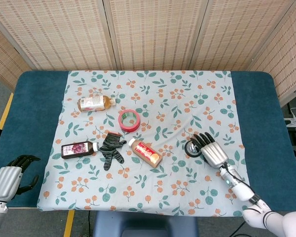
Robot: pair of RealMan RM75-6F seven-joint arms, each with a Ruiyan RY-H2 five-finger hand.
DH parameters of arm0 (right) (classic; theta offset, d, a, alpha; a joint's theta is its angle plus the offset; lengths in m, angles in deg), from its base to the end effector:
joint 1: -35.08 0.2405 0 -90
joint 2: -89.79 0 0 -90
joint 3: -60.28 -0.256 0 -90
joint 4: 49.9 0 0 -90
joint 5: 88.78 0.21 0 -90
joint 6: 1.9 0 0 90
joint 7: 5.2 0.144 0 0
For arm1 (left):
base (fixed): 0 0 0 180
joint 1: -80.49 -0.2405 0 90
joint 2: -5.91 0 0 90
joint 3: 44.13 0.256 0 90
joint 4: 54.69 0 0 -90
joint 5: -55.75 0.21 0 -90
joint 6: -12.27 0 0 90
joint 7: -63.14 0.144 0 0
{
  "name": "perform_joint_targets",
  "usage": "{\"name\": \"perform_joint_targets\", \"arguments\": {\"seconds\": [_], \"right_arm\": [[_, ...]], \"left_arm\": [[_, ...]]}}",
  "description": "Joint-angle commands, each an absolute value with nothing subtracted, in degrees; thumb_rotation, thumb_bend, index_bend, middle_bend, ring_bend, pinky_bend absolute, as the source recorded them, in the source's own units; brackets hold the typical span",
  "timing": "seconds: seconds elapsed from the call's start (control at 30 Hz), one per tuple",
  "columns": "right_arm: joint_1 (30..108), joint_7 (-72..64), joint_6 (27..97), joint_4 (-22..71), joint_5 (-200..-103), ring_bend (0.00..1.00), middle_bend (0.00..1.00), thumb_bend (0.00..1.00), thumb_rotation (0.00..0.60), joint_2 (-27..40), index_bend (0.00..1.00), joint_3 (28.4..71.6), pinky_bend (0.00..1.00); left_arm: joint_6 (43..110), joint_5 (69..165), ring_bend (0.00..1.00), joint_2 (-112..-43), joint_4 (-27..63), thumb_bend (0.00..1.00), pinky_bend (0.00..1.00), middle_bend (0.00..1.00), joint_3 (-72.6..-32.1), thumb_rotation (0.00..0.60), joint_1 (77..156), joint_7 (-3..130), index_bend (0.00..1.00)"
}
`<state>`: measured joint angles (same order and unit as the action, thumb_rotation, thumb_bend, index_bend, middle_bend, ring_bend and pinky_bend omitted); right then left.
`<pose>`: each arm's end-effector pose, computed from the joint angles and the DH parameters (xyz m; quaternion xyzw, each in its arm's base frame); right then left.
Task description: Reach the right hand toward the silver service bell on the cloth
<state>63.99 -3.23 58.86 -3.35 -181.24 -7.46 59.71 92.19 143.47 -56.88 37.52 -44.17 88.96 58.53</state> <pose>-0.3019 -0.3125 -0.0200 0.7902 -0.2819 0.2888 0.4613 -0.3076 0.1892 0.1469 -0.6292 -0.4182 -0.3828 0.5317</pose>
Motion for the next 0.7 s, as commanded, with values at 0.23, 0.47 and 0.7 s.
{"name": "perform_joint_targets", "arguments": {"seconds": [0.23,0.47,0.7], "right_arm": [[65.3,0.1,58.2,-10.3,-181.2,0.00,0.01,1.00,0.600,-11.2,0.00,60.6,0.04],[65.2,0.9,62.7,-8.0,-182.3,0.00,0.01,1.00,0.600,-10.1,0.00,60.9,0.04],[64.3,-1.9,66.8,-3.4,-182.9,0.00,0.01,1.00,0.600,-7.7,0.00,60.9,0.04]], "left_arm": [[92.0,143.3,0.21,-56.7,37.5,0.39,0.35,0.27,-44.1,0.600,89.0,58.1,0.29],[91.9,143.3,0.21,-56.5,37.8,0.39,0.35,0.27,-44.1,0.600,89.0,58.0,0.29],[92.0,143.4,0.21,-56.5,37.8,0.39,0.35,0.27,-44.1,0.600,89.0,58.0,0.29]]}}
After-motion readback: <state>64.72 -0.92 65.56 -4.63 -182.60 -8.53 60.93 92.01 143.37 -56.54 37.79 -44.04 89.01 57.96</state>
